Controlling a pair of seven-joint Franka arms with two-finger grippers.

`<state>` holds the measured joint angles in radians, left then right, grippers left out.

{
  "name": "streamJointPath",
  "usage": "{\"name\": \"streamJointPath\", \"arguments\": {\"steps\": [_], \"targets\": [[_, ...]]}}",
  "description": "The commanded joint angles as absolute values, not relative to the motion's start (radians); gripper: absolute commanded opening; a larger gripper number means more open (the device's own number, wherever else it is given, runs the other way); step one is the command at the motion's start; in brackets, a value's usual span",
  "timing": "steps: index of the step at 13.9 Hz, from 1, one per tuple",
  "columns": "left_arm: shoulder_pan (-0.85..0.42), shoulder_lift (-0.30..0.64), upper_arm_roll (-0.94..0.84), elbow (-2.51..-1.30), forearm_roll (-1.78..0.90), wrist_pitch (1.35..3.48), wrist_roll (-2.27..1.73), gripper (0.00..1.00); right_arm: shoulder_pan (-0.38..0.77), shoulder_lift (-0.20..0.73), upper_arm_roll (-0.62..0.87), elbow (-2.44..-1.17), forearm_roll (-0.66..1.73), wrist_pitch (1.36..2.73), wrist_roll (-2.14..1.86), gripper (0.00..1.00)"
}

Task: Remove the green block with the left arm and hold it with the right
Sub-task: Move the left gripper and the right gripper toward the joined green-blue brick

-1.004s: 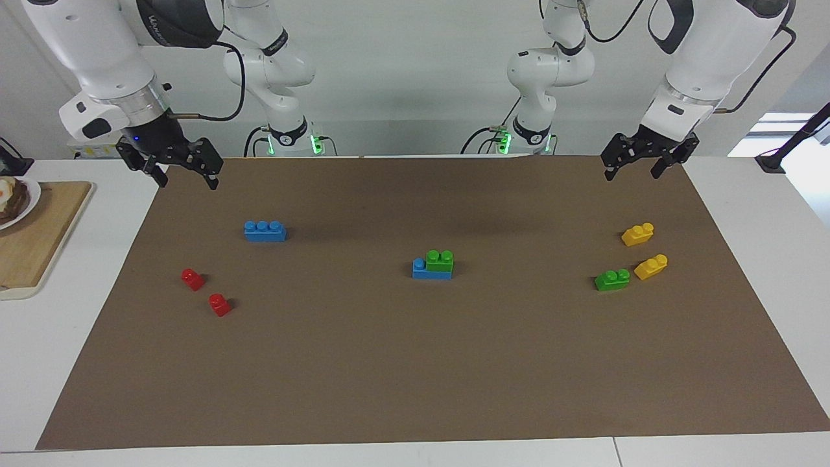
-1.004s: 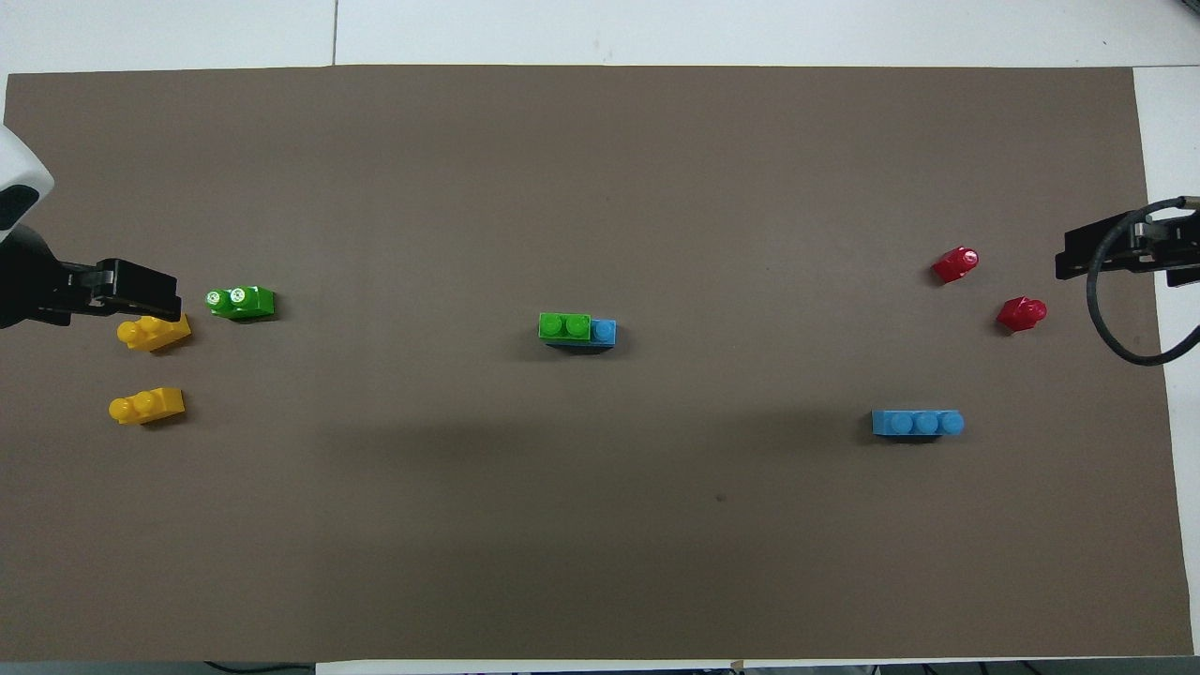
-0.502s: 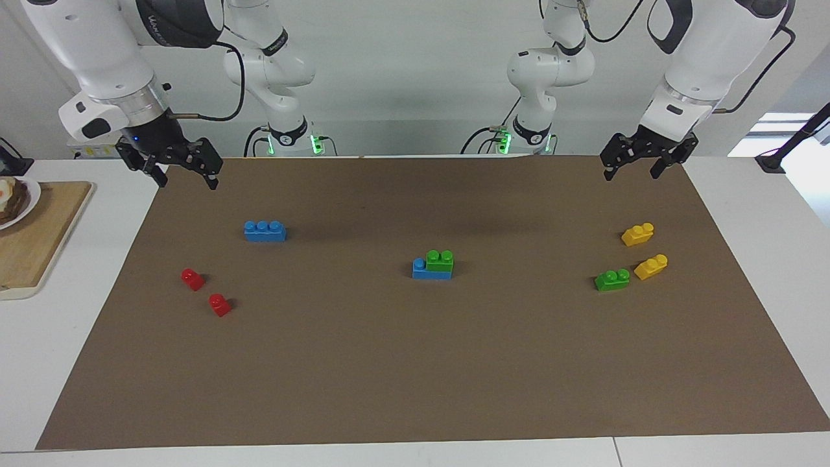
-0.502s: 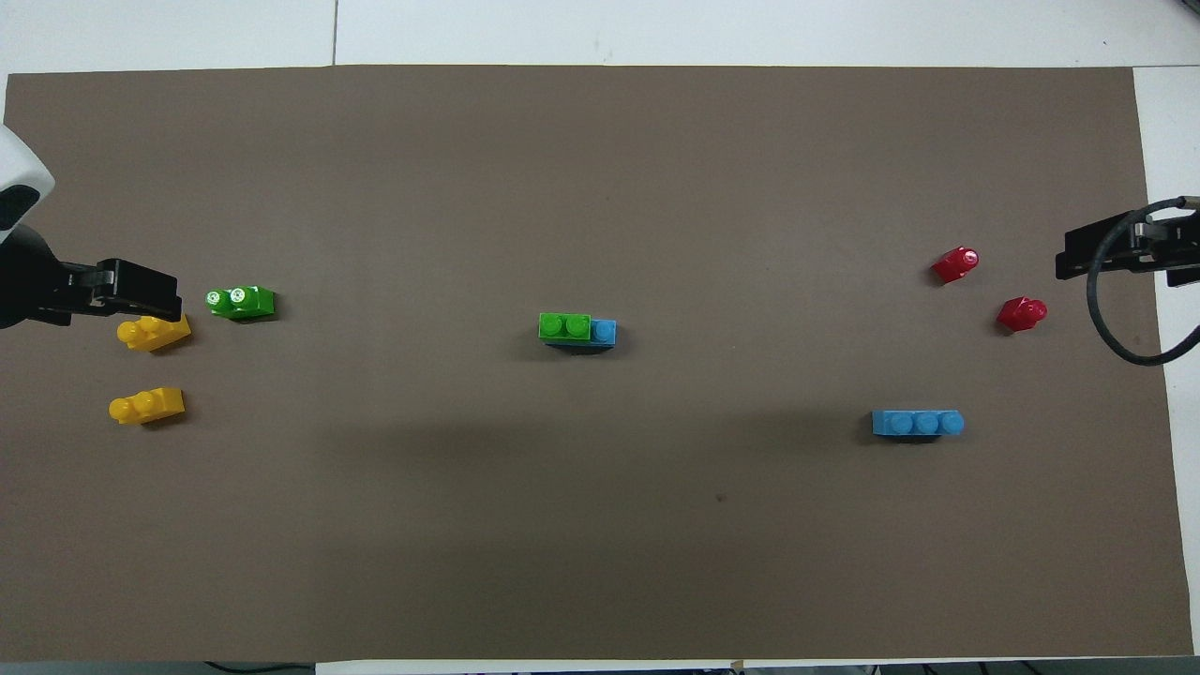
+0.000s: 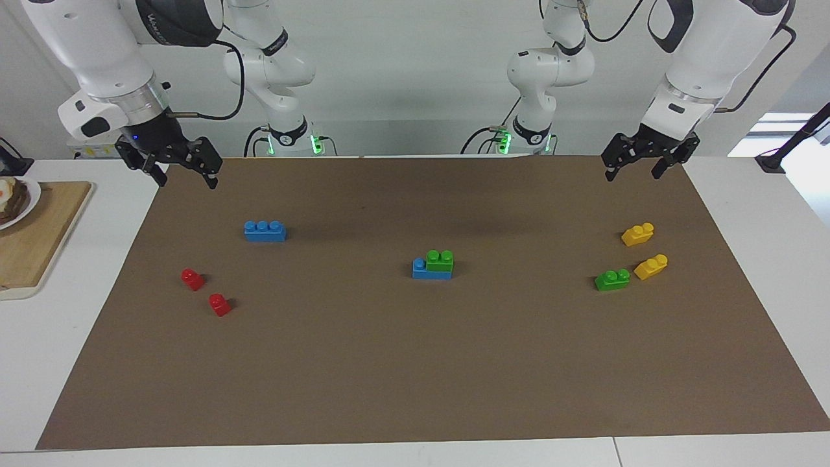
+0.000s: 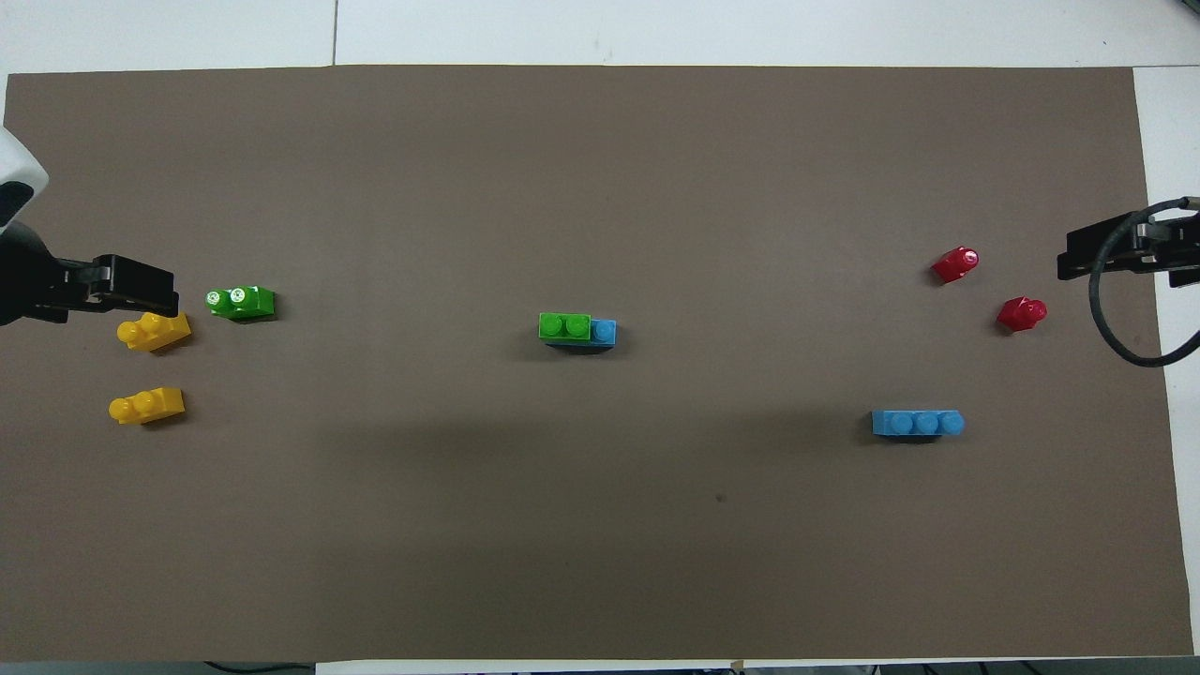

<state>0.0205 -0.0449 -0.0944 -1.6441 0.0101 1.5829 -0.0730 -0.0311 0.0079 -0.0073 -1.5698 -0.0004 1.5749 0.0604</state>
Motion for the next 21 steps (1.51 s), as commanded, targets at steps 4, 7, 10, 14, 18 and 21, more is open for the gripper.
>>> {"name": "streamJointPath", "arguments": {"steps": [4,7,10,14,18,21], "targets": [[0.055,-0.095,-0.106,-1.741,0.003,1.641,-0.141,1.00,-0.034,-0.018,0.000,-1.605,0.005,1.582,0.182,1.00],[-0.015,-0.081,-0.107,-1.741,-0.003,1.660,-0.251,1.00,-0.026,-0.020,0.005,-1.609,0.008,1.578,0.369,0.99],[-0.069,-0.075,-0.107,-1.743,-0.044,1.680,-0.513,1.00,0.003,-0.015,0.005,-1.617,0.029,1.565,0.640,0.98],[-0.136,-0.078,-0.107,-1.755,-0.090,1.684,-0.884,1.00,0.018,-0.002,0.005,-1.647,0.175,1.583,1.058,0.98],[-0.207,-0.103,-0.109,-1.801,-0.097,1.649,-1.171,1.00,0.040,0.038,0.006,-1.684,0.291,1.606,1.186,0.98],[-0.241,-0.100,-0.109,-1.798,-0.129,1.687,-1.473,1.00,0.041,0.093,0.005,-1.690,0.405,1.646,1.313,0.98]]}}
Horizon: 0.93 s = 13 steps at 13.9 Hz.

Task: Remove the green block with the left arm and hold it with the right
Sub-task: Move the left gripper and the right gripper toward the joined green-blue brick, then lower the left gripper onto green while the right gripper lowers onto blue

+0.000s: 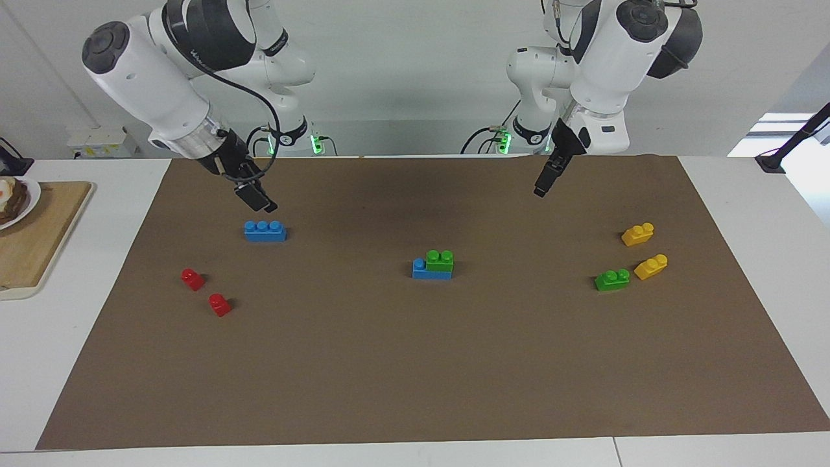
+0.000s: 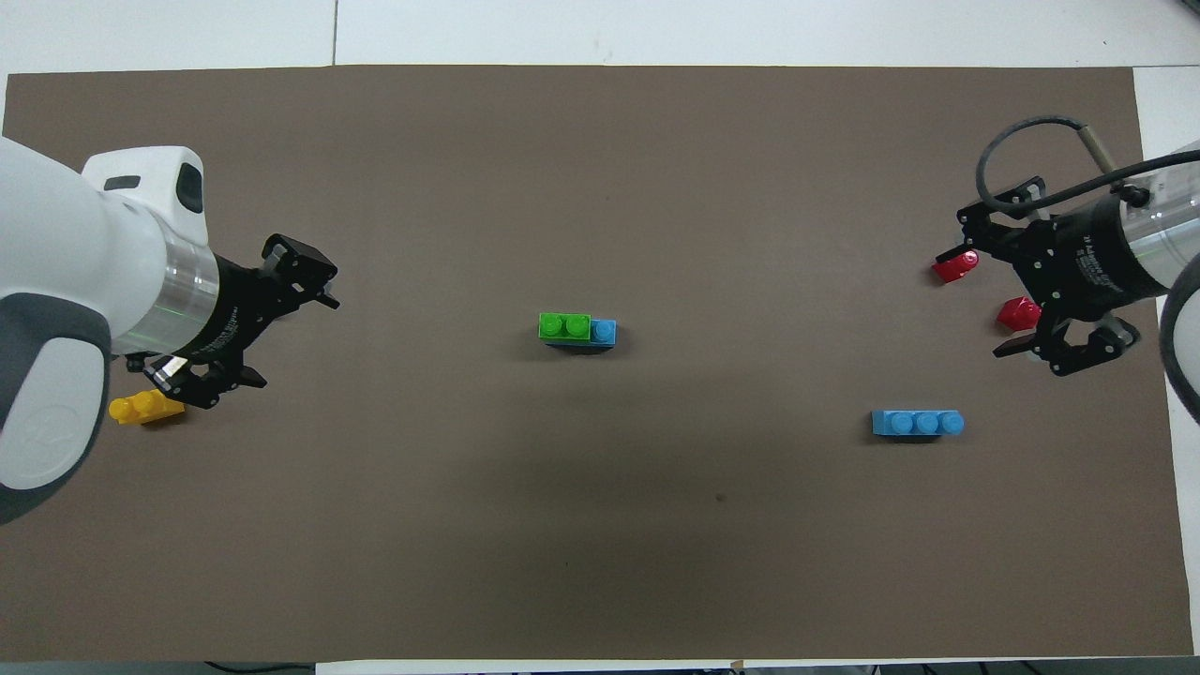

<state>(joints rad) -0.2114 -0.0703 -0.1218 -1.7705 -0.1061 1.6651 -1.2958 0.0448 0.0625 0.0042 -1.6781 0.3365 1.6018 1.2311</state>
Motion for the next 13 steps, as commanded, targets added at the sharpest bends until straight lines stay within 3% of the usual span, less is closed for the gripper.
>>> {"name": "streamJointPath", "arguments": {"steps": [1,5,13], "targets": [[-0.271,-0.095,-0.109,-1.798,-0.129,1.712,-1.562,1.00,0.052,0.104,0.005,-1.698,0.429,1.670,1.356,0.98],[-0.363,-0.055,-0.109,-1.792,-0.129,1.772,-1.869,1.00,0.123,0.126,0.005,-1.732,0.483,1.797,1.523,0.98],[-0.475,0.124,-0.109,-1.818,-0.127,1.948,-2.186,1.00,0.241,0.155,0.005,-1.842,0.517,1.994,1.540,0.98]]}}
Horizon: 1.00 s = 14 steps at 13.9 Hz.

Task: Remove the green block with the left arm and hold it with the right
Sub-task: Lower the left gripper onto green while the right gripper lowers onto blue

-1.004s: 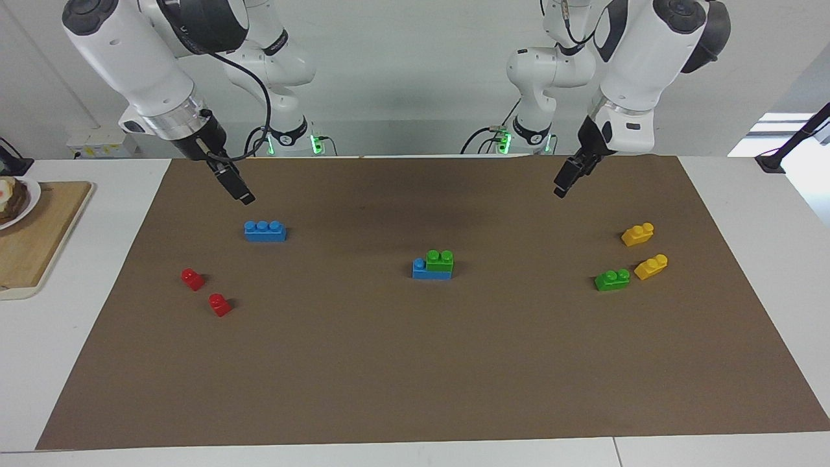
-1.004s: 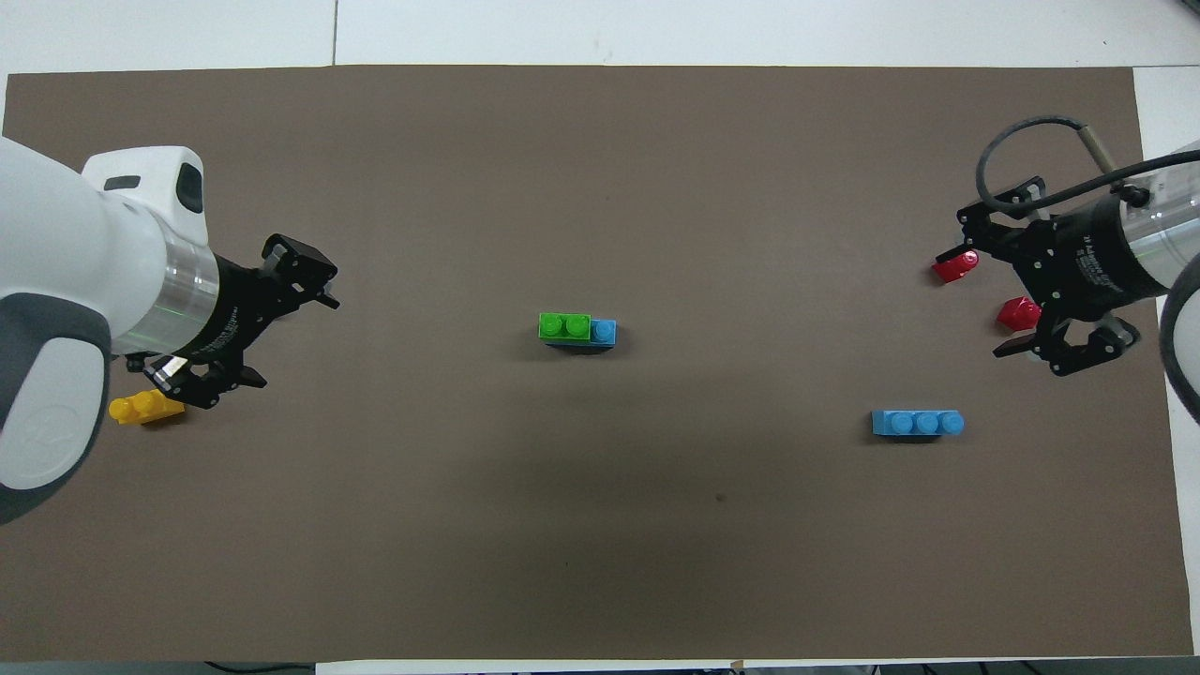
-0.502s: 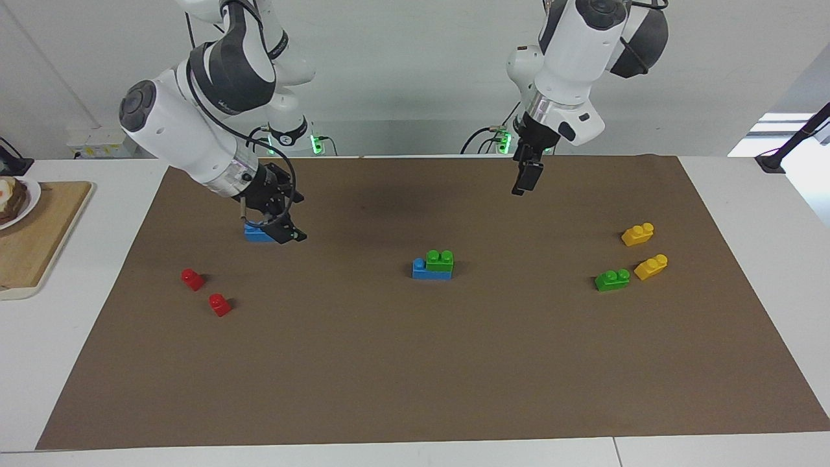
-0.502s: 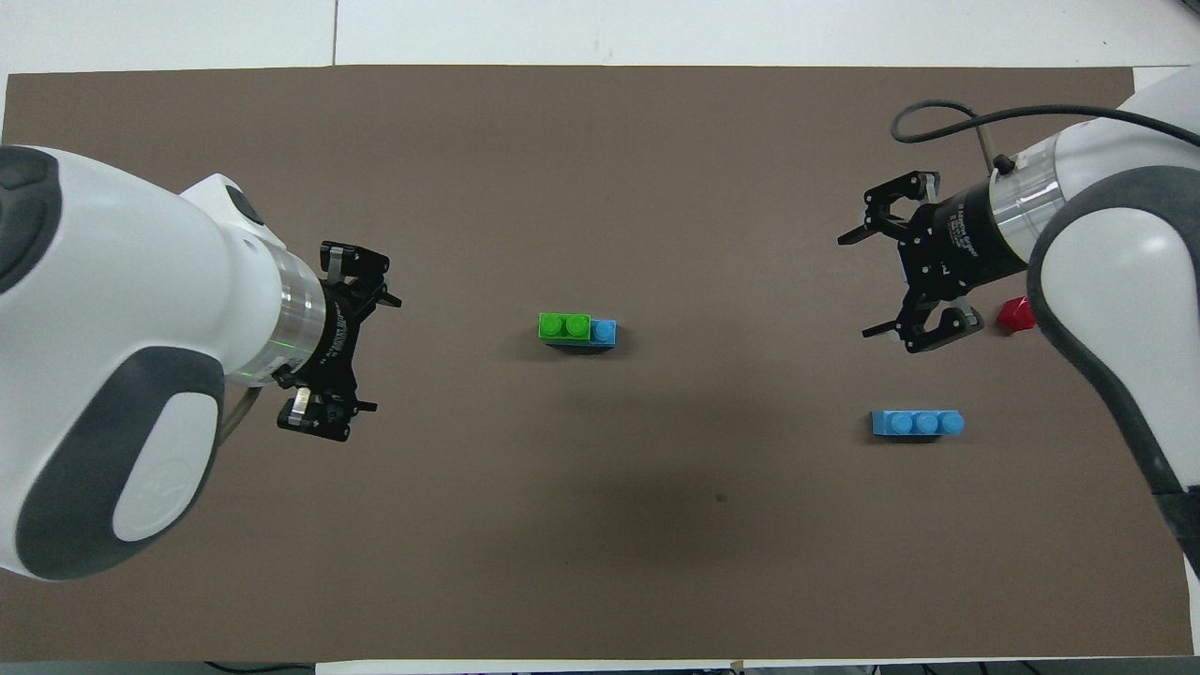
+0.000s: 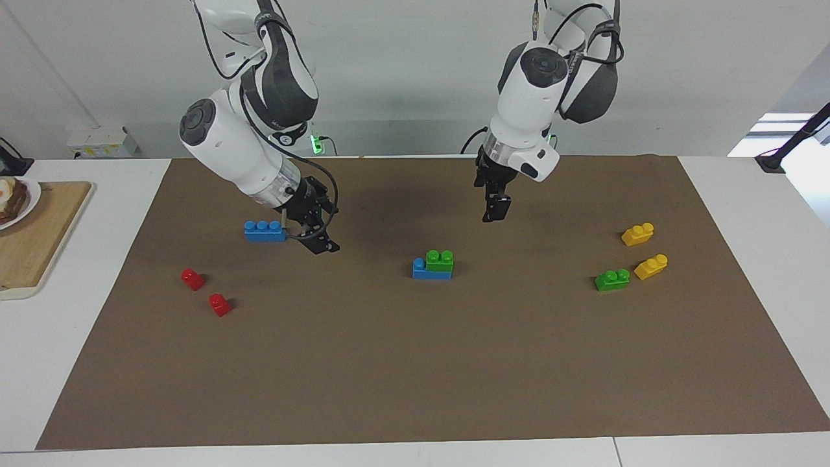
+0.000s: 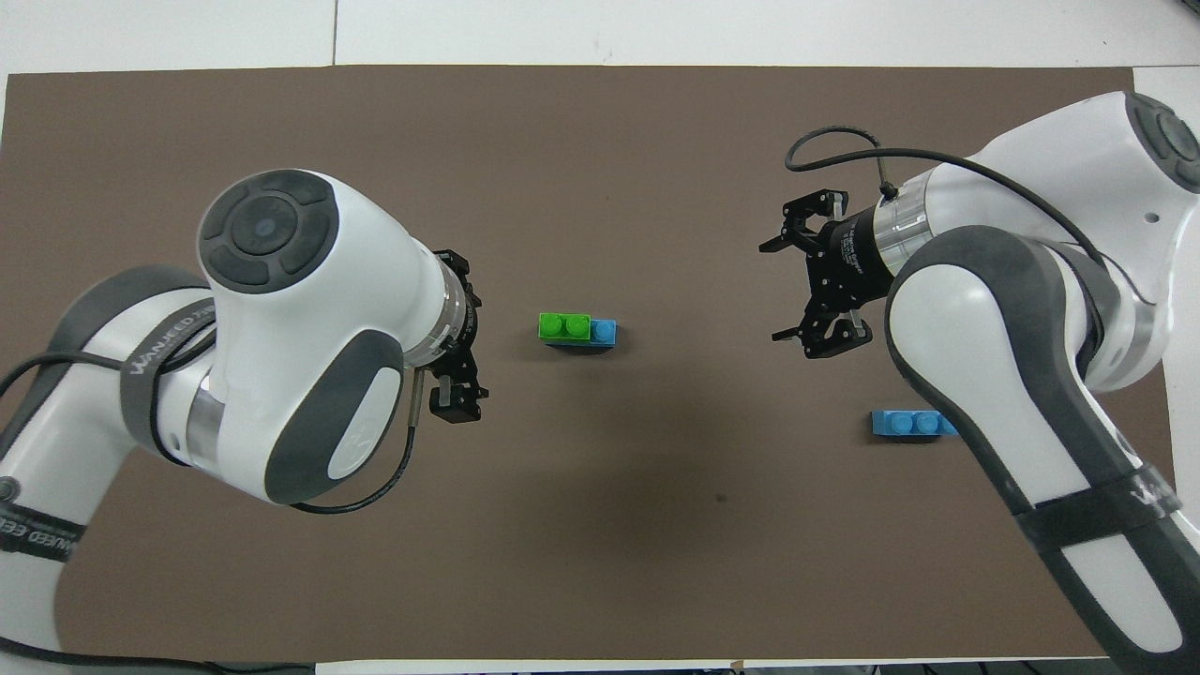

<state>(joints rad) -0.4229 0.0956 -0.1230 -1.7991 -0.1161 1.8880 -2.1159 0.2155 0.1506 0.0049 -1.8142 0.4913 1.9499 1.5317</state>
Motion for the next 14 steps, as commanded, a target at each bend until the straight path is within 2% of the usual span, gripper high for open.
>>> {"name": "streamJointPath", "arguments": {"steps": [1,14], "targets": [[-0.483,0.146,-0.107,-1.815,-0.127,1.972,-2.221,1.00,0.258,0.163,0.005,-1.854,0.517,2.023,1.540,0.98],[-0.508,0.256,-0.107,-1.825,-0.117,2.111,-2.255,1.00,0.435,0.265,0.005,-1.928,0.633,2.325,1.582,0.98]]}}
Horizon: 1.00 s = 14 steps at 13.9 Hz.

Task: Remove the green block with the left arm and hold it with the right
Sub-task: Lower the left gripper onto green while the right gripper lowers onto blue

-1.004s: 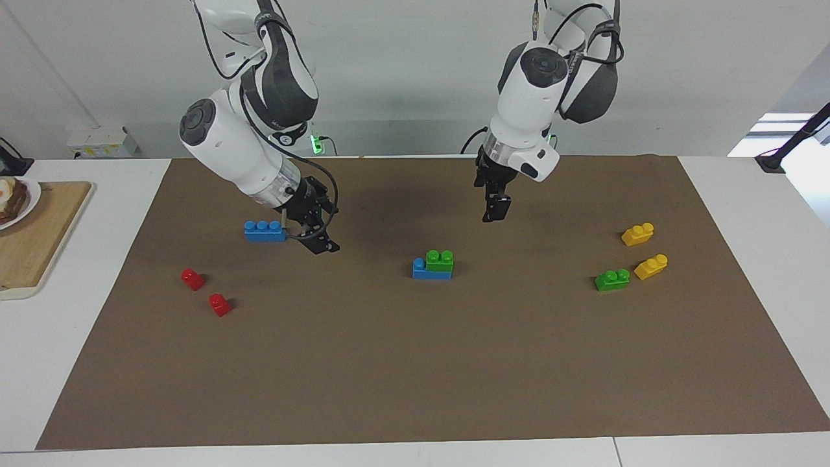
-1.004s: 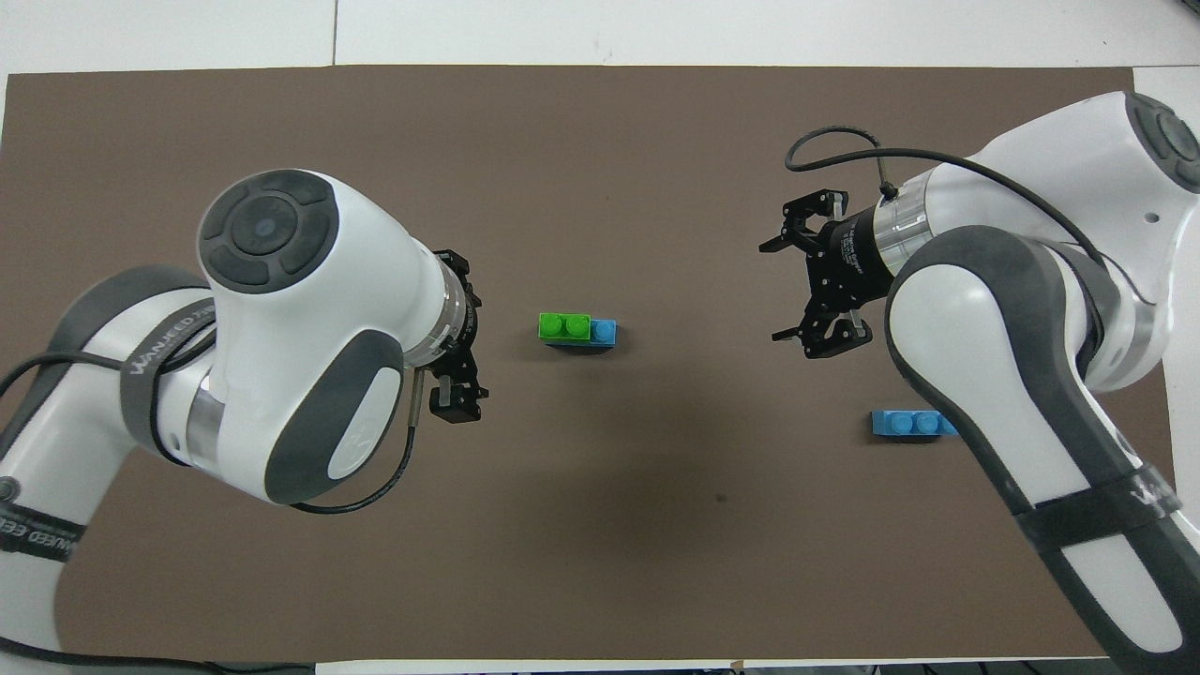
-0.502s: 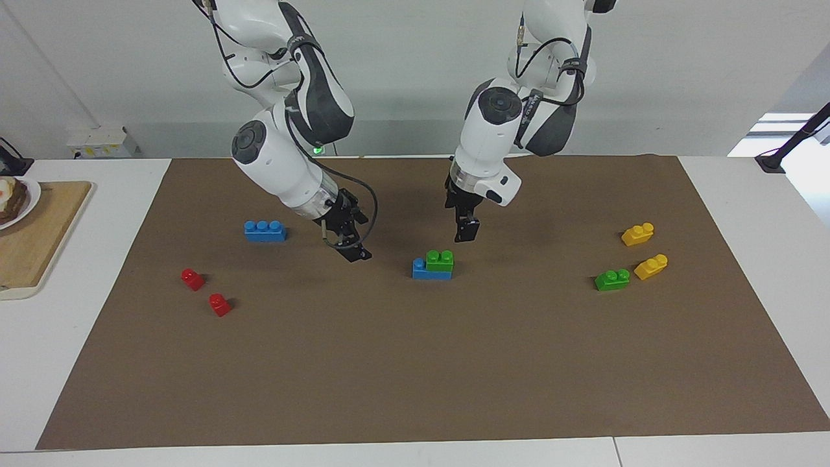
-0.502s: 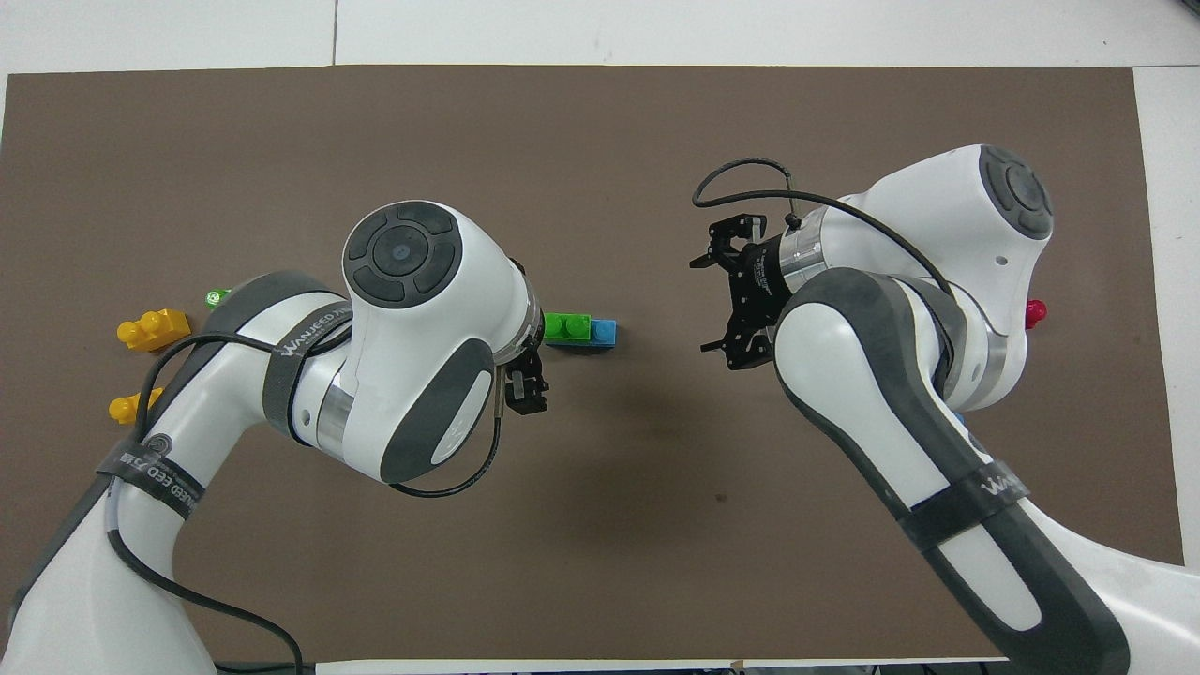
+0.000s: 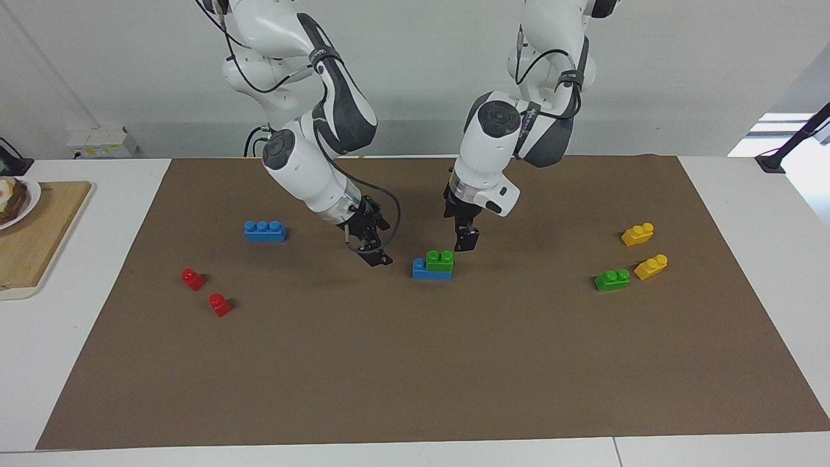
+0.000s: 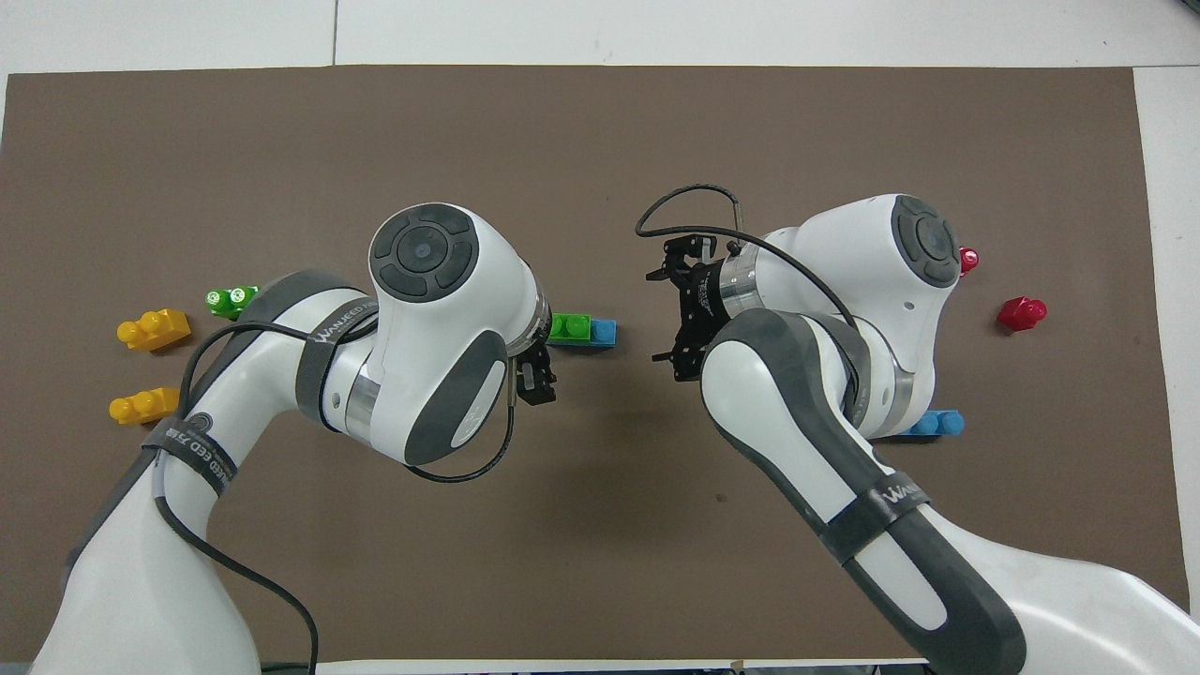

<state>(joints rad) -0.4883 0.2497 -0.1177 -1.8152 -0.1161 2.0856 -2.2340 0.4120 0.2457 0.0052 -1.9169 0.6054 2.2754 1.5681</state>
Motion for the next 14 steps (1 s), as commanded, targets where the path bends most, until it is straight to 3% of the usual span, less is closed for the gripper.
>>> {"name": "streamJointPath", "arguments": {"steps": [1,14], "targets": [[-0.508,0.267,-0.106,-1.822,-0.117,2.117,-2.255,1.00,0.443,0.278,0.005,-1.928,0.637,2.336,1.586,0.98],[-0.509,0.330,-0.104,-1.813,-0.101,2.206,-2.270,1.00,0.514,0.399,0.005,-1.927,0.689,2.514,1.585,0.98]]}}
